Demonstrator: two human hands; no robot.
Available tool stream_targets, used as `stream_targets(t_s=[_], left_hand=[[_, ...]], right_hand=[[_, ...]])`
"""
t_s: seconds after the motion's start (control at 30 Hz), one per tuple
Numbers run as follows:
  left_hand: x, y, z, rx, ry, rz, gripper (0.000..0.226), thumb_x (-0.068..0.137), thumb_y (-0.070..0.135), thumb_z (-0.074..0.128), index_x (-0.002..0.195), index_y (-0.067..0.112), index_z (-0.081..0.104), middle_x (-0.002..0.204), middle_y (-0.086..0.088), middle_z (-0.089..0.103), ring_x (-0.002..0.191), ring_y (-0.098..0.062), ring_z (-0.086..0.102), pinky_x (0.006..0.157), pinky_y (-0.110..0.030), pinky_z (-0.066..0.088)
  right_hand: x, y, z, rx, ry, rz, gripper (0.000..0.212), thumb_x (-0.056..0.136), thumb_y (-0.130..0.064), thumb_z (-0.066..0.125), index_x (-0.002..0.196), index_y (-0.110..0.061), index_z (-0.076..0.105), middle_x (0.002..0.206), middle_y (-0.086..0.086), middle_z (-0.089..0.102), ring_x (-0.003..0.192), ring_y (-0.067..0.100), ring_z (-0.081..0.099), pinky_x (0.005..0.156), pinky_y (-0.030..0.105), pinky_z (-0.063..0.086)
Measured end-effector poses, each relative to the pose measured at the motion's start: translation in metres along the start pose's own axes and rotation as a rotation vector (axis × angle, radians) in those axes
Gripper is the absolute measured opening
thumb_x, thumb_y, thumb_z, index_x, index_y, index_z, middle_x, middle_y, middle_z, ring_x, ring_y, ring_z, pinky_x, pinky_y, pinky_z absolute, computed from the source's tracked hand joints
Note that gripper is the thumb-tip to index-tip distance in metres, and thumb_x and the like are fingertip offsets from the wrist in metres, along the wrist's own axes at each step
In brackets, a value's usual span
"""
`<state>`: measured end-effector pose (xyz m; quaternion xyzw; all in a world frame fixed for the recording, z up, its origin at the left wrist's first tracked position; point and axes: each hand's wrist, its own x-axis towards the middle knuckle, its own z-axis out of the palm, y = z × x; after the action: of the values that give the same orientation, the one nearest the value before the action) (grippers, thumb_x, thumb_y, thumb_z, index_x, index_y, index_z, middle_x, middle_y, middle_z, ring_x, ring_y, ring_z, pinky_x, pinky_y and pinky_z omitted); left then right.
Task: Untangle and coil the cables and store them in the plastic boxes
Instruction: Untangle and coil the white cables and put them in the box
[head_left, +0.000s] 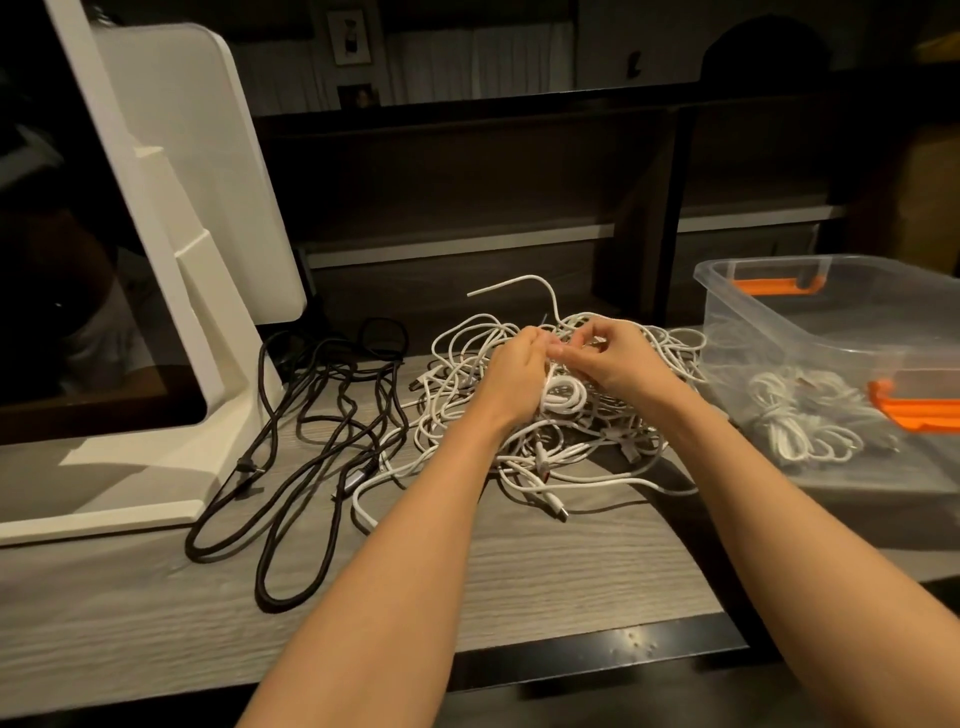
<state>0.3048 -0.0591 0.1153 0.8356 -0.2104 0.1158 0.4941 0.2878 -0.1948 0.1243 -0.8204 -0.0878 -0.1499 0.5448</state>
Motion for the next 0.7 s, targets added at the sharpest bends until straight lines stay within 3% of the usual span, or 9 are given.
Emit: stream_targets(t_s=[0.1,0.23,0.3,0.43,0.5,0.57,0.7], left_hand=[[0.005,-0.002,0.0,-0.133,0.02,-0.062,0.036,0.106,0.024,0.03,0.109,0.009,0.062,0.083,-0.001,0.058,0.072,-0.015,0.056,0.058,-0.029,0.045],[0.005,-0.002,-0.004,-0.269,0.003,-0.159,0.046,0.107,0.033,0.026,0.106,0.008,0.065,0.064,-0.003,0.059,0.047,-0.007,0.054,0.044,-0.019,0.042],[0.006,0.002,-0.005,-0.304,0.01,-0.186,0.052,0.106,0.038,0.026,0.103,0.006,0.067,0.065,-0.003,0.06,0.049,-0.006,0.055,0.047,-0.018,0.045],[0.006,0.006,-0.007,-0.415,0.106,-0.266,0.049,0.101,0.046,0.041,0.077,0.01,0.062,0.054,0.003,0.054,0.041,-0.008,0.047,0.039,-0.02,0.037],[0.007,0.001,-0.004,-0.277,0.157,-0.229,0.04,0.097,0.049,0.05,0.076,0.016,0.059,0.06,0.003,0.057,0.051,-0.013,0.053,0.048,-0.026,0.042],[0.007,-0.004,-0.001,-0.121,0.216,-0.206,0.032,0.095,0.052,0.05,0.088,0.021,0.056,0.079,-0.002,0.061,0.07,-0.02,0.058,0.064,-0.034,0.049],[0.006,0.001,0.003,-0.045,0.332,-0.19,0.028,0.102,0.044,0.04,0.092,0.019,0.048,0.081,0.002,0.055,0.075,-0.016,0.054,0.066,-0.031,0.043]], right_hand=[[0.001,0.002,0.001,-0.121,0.001,0.014,0.029,0.085,-0.034,0.069,0.073,-0.011,0.055,0.057,-0.005,0.054,0.046,-0.002,0.046,0.054,0.016,0.037],[0.0,0.0,0.007,-0.087,-0.049,0.018,0.033,0.092,-0.029,0.061,0.066,-0.01,0.051,0.055,0.0,0.055,0.04,0.0,0.046,0.047,0.015,0.039],[-0.002,-0.003,0.009,-0.169,-0.07,0.021,0.036,0.096,-0.025,0.055,0.062,-0.013,0.051,0.055,0.0,0.054,0.044,0.006,0.045,0.045,0.017,0.037],[-0.006,-0.009,0.011,-0.212,-0.198,-0.004,0.022,0.099,-0.022,0.05,0.079,-0.016,0.059,0.063,-0.001,0.054,0.052,0.01,0.044,0.05,0.021,0.037],[-0.008,-0.009,0.01,-0.232,-0.239,-0.012,0.015,0.098,-0.019,0.05,0.086,-0.021,0.059,0.065,-0.003,0.056,0.053,0.009,0.046,0.05,0.021,0.037],[-0.009,-0.01,0.006,-0.234,-0.24,0.023,0.021,0.097,-0.019,0.052,0.079,-0.021,0.061,0.062,-0.002,0.055,0.051,0.009,0.044,0.049,0.021,0.036],[-0.012,-0.016,0.005,-0.212,-0.322,0.1,0.033,0.097,-0.031,0.052,0.075,-0.014,0.068,0.051,-0.005,0.044,0.041,0.004,0.034,0.043,0.016,0.03]])
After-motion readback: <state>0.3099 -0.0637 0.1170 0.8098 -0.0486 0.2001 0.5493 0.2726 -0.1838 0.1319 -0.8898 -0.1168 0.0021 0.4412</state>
